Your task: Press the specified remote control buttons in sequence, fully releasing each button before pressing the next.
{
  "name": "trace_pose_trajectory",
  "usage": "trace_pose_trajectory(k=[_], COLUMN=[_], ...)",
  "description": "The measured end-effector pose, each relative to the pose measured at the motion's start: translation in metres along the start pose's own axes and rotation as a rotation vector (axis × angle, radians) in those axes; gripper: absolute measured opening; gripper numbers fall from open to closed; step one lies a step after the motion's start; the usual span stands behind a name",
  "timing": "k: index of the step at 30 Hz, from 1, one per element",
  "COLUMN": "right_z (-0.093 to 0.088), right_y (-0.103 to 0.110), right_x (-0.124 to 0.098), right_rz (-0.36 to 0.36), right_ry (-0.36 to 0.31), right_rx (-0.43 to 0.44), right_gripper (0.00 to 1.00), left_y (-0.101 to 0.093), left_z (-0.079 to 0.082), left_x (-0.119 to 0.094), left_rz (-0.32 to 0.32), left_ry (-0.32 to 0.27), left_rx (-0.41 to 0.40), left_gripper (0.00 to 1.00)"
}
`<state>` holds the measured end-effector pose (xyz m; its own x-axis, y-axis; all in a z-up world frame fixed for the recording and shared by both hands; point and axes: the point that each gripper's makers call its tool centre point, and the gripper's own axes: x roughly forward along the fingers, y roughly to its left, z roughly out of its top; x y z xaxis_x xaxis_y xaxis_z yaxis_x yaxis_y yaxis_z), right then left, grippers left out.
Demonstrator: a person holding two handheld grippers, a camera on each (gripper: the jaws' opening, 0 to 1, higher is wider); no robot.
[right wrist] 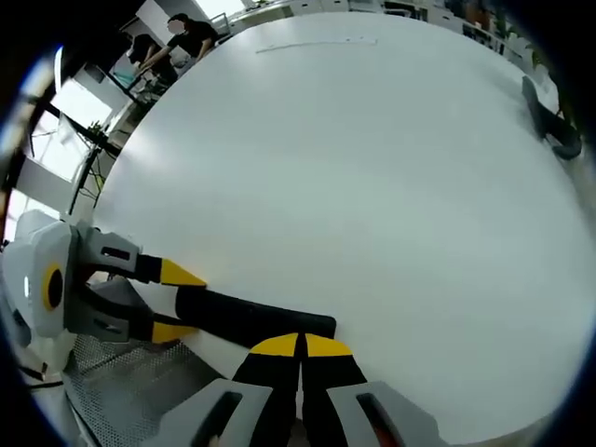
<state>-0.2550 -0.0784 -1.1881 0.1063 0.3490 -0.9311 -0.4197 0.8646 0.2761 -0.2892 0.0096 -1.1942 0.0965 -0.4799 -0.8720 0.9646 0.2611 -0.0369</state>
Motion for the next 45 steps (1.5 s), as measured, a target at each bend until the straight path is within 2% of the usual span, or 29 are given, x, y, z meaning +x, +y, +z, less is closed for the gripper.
trace_pose_trajectory(k=[8, 11, 15, 20, 45], right_z=[-0.001, -0.001, 0.0, 0.003, 0.004], right_y=[-0.001, 0.001, 0.001, 0.006, 0.013], right_x=[-0.002, -0.002, -0.002, -0.002, 0.003], right_rz=[0.018, -0.006, -0.021, 0.017, 0.05], right_ry=[-0.042, -0.053, -0.037, -0.041, -0.018], right_rx=[0.033, 0.002, -0.031, -0.01, -0.012], right_gripper=[0.0, 0.0, 0.0, 0.0, 0.0], left_y=[0.0, 0.0, 0.0, 0.0, 0.0], left_z=[0.0, 0.0, 0.0, 0.0, 0.001], left_x=[0.0, 0.0, 0.0, 0.0, 0.0], left_rz=[0.005, 0.004, 0.003, -0.001, -0.014], left_ry=[0.004, 0.0, -0.005, -0.002, -0.009], left_rx=[0.003, 0.001, -0.002, -0.002, -0.016], left_gripper=[0.24, 0.24, 0.24, 0.24, 0.24])
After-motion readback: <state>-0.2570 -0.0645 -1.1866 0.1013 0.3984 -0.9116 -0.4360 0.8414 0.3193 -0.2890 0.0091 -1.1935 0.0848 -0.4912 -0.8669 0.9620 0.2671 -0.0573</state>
